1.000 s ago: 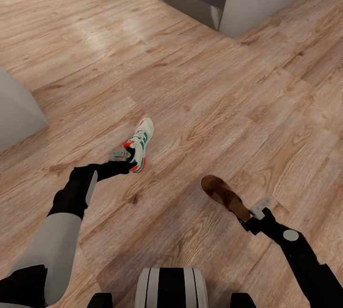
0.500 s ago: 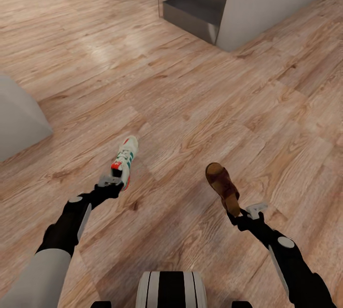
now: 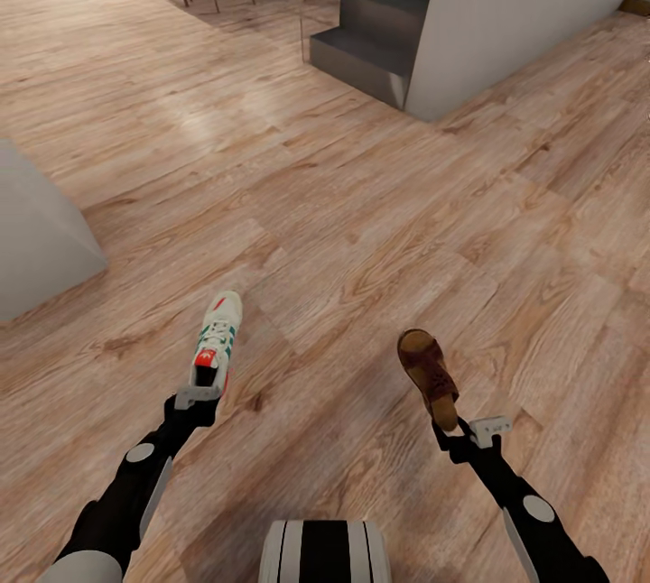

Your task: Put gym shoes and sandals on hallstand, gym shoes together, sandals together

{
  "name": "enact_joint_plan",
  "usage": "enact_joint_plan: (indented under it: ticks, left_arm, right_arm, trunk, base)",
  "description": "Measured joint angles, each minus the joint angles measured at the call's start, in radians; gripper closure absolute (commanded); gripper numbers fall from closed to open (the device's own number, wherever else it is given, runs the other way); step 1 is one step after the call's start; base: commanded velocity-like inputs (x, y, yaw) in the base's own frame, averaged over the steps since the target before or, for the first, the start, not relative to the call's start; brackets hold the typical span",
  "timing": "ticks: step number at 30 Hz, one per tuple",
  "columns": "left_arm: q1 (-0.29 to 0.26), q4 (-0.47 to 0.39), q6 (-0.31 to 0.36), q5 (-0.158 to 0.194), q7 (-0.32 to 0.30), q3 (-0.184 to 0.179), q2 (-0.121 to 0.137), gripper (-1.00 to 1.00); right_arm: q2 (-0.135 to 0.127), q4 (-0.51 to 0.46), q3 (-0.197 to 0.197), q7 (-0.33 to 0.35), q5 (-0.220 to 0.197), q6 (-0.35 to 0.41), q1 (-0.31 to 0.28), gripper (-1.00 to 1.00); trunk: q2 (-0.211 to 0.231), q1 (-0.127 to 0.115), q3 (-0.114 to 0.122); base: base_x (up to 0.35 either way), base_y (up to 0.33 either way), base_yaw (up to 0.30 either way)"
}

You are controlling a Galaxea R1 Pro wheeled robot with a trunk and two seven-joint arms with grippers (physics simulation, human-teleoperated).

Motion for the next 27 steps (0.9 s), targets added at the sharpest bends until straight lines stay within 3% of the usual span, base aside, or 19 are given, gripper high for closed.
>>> enact_joint_plan:
  ticks: [15,27]
  left_arm:
    - [0.029,0.002,-0.008,-0.004,0.008,0.004,0.002,1.0]
    - [0.037,0.021,-0.01,-0.002,0.008,0.001,0.0,1.0]
  right_arm:
    - [0.001,-0.003,0.0,-0.003,-0.001,-0.014,0.0,1.0]
    - [0.0,0.053,-0.002,-0.018,0.001,-0.019,0.0,1.0]
  trunk:
    - [0.004,-0.007,0.059]
    - [0.006,-0.012,0.123]
  base:
    - [0.0,0.0,-0.007]
    - [0.0,0.0,-0.07]
